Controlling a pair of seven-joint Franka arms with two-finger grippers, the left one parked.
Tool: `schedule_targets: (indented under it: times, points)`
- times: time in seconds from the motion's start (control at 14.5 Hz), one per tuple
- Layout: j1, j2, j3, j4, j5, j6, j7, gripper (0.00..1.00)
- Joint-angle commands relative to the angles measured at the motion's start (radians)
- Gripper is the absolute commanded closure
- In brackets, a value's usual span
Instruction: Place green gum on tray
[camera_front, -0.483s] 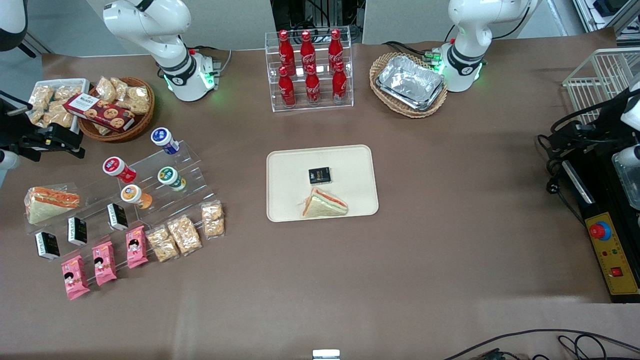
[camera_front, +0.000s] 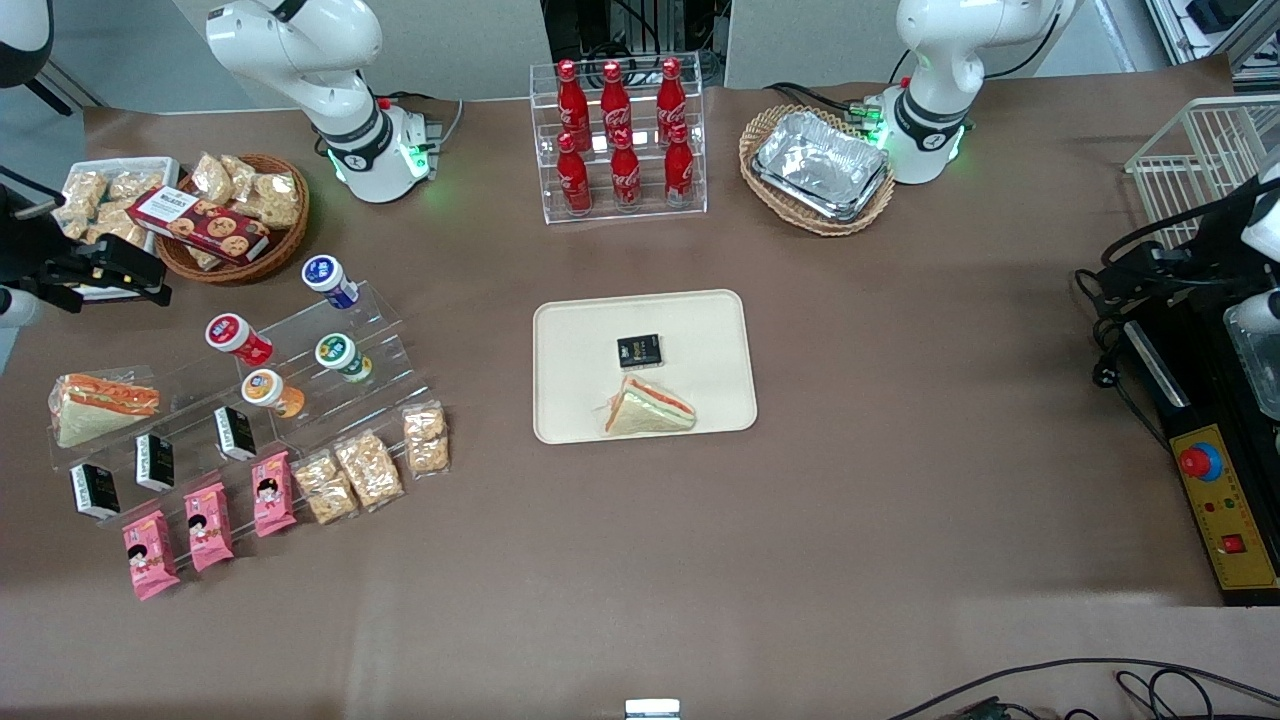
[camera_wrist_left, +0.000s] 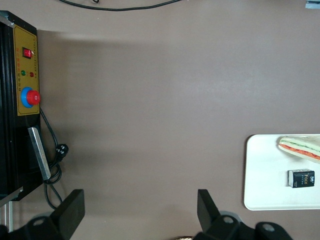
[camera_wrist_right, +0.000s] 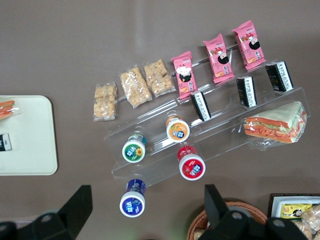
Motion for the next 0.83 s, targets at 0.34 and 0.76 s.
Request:
schedule_targets:
  times: [0.34,0.76]
  points:
    - [0.027,-0.011,-0.001,-0.02,-0.001,0.027,0.011,0.0]
    - [0.021,-0.017,-0.005,-0.02,0.026,0.023,0.01,0.0]
